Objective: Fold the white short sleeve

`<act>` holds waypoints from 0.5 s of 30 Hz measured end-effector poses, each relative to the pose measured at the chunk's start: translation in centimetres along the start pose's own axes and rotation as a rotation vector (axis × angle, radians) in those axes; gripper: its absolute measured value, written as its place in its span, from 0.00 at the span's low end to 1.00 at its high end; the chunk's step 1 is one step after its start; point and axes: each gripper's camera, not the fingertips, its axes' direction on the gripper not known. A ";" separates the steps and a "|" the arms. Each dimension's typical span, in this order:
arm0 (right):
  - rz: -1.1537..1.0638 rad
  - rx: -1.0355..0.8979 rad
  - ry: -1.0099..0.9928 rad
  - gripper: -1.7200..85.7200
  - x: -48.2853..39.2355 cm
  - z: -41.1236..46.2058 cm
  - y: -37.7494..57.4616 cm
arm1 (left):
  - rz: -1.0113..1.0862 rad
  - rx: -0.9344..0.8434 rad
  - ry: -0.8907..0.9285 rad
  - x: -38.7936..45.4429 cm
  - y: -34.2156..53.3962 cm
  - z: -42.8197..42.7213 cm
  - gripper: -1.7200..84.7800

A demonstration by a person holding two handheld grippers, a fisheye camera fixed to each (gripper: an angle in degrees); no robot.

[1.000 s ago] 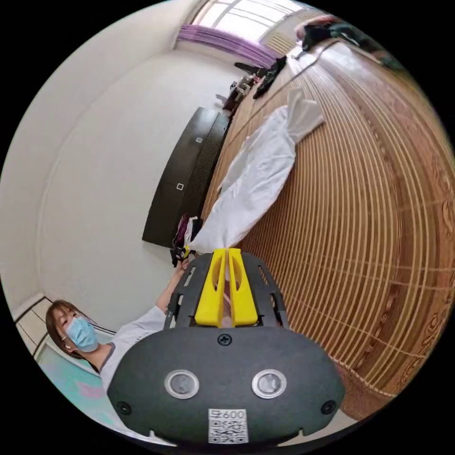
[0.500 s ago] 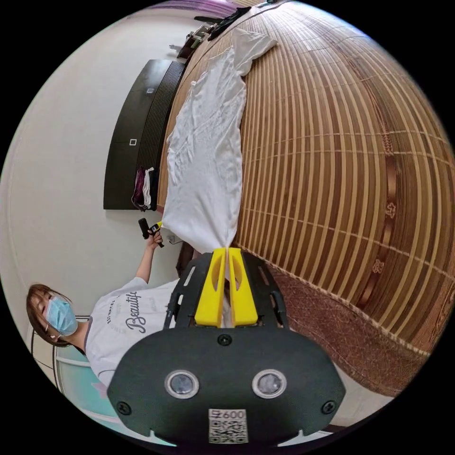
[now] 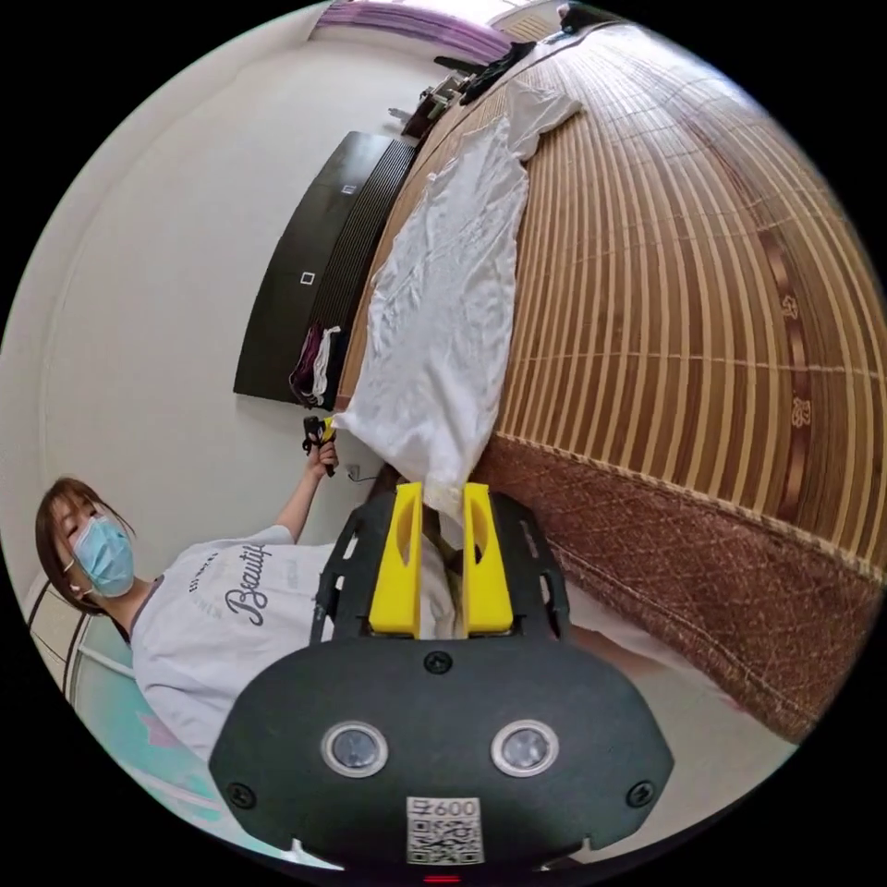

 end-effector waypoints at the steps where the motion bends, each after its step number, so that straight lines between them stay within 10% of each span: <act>1: -0.011 -0.028 -0.038 0.02 -0.8 -0.8 -0.5 | -0.011 -0.012 0.057 0.4 -1.2 -0.5 0.03; 7: 0.028 0.217 -0.417 0.01 1.0 -9.0 -2.7 | -0.114 -0.023 0.358 2.9 -8.1 -4.0 0.03; 15: 0.185 0.090 -0.163 0.01 7.8 -8.0 -1.1 | -0.282 -0.193 0.035 -2.1 -8.4 -5.0 0.03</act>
